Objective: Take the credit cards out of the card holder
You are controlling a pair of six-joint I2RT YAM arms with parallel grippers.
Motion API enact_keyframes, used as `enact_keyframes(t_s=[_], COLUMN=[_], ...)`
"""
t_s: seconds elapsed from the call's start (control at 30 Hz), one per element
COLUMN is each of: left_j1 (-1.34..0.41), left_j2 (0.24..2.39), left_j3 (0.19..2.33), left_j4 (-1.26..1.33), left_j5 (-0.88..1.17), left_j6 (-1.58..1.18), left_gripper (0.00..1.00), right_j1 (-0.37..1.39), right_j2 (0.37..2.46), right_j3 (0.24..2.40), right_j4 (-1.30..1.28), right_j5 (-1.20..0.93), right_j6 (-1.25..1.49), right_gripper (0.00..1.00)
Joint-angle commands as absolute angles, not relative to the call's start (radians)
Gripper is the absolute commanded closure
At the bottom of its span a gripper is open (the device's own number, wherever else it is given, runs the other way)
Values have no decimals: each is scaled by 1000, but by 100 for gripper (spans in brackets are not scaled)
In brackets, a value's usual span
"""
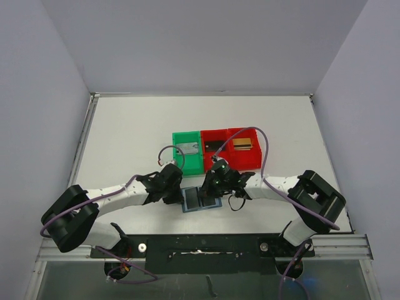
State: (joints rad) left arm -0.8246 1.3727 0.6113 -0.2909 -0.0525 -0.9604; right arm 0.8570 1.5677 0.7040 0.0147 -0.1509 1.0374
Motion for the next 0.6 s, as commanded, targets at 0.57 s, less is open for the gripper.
enact_keyframes(t_s=[0.57], left_j1=[-830], left_j2=[1339], left_j3=[600], left_j4=[-317], left_j5=[-50], left_j6=[-962], left_gripper=[92], right_j1=[820], right_j2=[1556], right_j3=[684], right_j4=[56], right_j5=[-192], right_j6=[1055], right_gripper=[100])
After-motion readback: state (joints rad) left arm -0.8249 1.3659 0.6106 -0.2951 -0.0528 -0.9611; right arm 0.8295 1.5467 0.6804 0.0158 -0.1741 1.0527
